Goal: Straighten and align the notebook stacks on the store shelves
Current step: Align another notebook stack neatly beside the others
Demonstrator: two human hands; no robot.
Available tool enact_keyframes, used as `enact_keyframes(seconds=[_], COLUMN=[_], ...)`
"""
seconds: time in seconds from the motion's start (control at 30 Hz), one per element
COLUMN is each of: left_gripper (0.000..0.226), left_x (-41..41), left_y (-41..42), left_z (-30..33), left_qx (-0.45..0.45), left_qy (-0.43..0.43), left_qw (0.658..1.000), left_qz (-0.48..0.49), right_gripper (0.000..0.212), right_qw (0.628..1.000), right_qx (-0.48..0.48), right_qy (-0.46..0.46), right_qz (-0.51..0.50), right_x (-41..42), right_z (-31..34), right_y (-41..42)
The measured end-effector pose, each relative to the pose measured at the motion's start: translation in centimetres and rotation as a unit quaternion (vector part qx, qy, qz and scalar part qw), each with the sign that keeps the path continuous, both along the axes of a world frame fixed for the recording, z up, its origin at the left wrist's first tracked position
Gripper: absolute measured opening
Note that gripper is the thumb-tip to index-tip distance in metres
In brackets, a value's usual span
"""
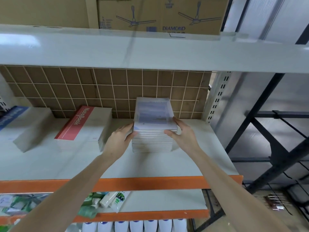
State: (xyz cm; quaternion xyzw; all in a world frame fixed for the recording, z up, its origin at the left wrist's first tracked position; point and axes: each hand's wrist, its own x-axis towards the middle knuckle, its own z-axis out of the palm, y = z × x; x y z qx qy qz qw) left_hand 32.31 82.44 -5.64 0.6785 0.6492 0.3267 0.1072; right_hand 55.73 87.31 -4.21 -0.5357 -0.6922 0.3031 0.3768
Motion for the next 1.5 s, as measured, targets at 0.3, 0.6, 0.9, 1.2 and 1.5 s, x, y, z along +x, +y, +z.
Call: enact_keyframes(seconds=[0.3, 0.6, 0.9, 1.2, 1.5], left_gripper=[0.048, 0.05, 0.031, 0.031, 0.069], left_x=[0.0, 0.2, 0.2, 1.3, 3.6], left_y=[-0.5, -0.5, -2.0, -1.6, -1.7], left_z=[-0.2, 0.0, 1.4, 1.3, 0.5], left_qx=[-0.007, -0.034, 0.067, 0.068, 0.099], left_qy=[-0.104, -0.111, -0.127, -0.095, 0.259], left_qw=[0.995, 0.993, 0.989, 0.992, 0.961], left_qz=[-0.001, -0.003, 0.03, 0.043, 0.024], right_gripper=[0.066, 0.067, 0.05, 0.051, 0.07], right_qw=[1.0, 1.0, 1.0, 0.999, 0.908], right_qx=[-0.009, -0.025, 0.004, 0.02, 0.21], right_qy=[-0.001, -0.009, 0.014, -0.026, -0.363], right_qz=[0.008, 0.01, 0.006, 0.02, -0.002], right_x=[-0.2, -0.4, 0.1, 0.0, -2.0], right_z=[0.1, 0.2, -0.1, 0.0, -0.9], right_y=[-0.4, -0.4, -0.9, -0.9, -1.9])
